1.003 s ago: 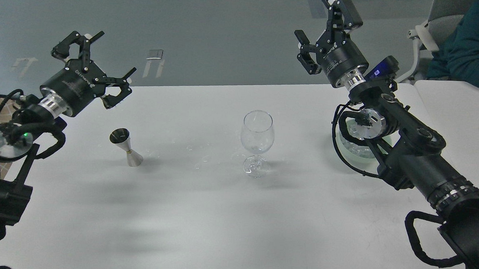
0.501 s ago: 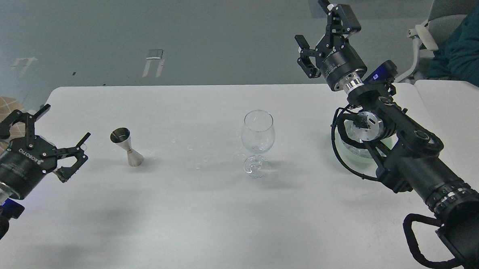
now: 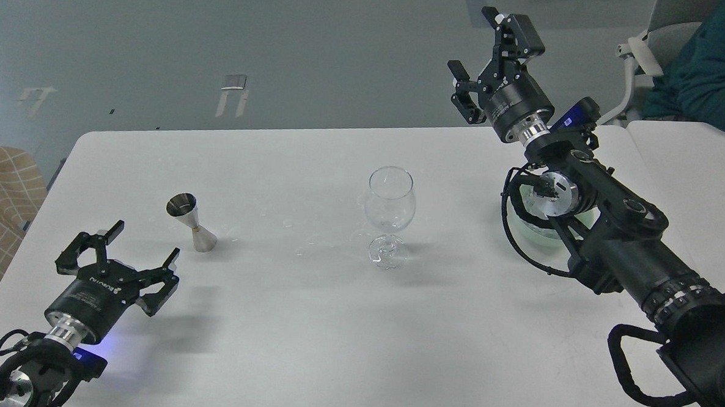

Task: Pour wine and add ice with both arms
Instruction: 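Move the left gripper down toward the silver jigger, then close the left gripper around the silver jigger, then lift the jigger with the left gripper and carry it toward the wine glass, then tilt the jigger over the wine glass rim with the left gripper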

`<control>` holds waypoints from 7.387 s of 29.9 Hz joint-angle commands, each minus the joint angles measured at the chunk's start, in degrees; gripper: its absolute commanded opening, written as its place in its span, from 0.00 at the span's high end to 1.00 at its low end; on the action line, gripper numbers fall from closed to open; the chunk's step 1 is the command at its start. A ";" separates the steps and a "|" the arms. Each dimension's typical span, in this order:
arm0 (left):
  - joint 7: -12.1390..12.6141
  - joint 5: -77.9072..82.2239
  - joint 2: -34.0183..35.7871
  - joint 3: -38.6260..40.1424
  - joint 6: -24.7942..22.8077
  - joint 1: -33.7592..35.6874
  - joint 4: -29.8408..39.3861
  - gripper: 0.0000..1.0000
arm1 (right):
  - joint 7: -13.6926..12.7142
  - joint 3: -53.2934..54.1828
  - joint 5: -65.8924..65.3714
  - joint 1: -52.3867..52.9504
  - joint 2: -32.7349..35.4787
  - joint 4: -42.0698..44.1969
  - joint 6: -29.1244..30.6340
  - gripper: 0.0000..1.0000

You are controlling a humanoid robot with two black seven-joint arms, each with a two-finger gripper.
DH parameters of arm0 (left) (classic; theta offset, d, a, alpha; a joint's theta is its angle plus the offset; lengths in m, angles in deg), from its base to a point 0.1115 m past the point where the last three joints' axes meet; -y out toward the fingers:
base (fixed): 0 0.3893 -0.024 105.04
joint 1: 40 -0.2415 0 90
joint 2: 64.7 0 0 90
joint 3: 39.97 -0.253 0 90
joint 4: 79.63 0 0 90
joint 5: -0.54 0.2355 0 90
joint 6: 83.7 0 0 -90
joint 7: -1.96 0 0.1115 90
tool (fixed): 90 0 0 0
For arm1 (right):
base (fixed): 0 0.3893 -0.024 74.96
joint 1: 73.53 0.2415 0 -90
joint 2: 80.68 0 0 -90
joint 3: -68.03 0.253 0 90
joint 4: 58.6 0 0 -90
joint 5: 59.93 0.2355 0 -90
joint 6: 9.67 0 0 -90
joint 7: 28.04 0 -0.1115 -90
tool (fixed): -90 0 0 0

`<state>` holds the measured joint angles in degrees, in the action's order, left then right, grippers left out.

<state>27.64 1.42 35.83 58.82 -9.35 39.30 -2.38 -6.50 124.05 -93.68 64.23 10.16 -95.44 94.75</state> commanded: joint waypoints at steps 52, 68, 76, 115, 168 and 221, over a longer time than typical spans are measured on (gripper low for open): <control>-0.54 4.57 -3.85 -5.54 0.35 20.36 -22.76 0.47 | 0.00 -2.75 0.09 -0.12 0.66 0.54 -1.24 0.00; -3.26 4.48 -4.20 -5.45 -0.61 20.45 -23.37 0.97 | 0.00 -2.75 0.09 -0.47 0.66 0.45 -1.24 0.00; -2.83 3.61 -6.83 -5.02 0.00 21.07 -21.36 1.00 | 0.00 -2.75 0.00 -0.56 0.75 0.54 -1.24 0.00; 1.48 8.09 -6.49 -21.27 24.61 22.12 14.51 1.00 | 0.00 -4.33 0.09 -1.44 0.75 0.37 -1.24 0.00; 2.32 36.65 -9.22 -33.40 30.59 29.16 15.29 1.00 | 0.00 -4.42 0.00 -2.32 0.66 0.37 -1.24 0.00; 2.32 51.06 -6.67 -40.87 31.64 29.24 18.37 1.00 | 0.00 -4.42 0.00 -3.11 0.75 0.45 -1.06 0.00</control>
<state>29.97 51.64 28.55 18.56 22.30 68.45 16.00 -6.53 119.62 -93.69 61.16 10.90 -94.98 93.68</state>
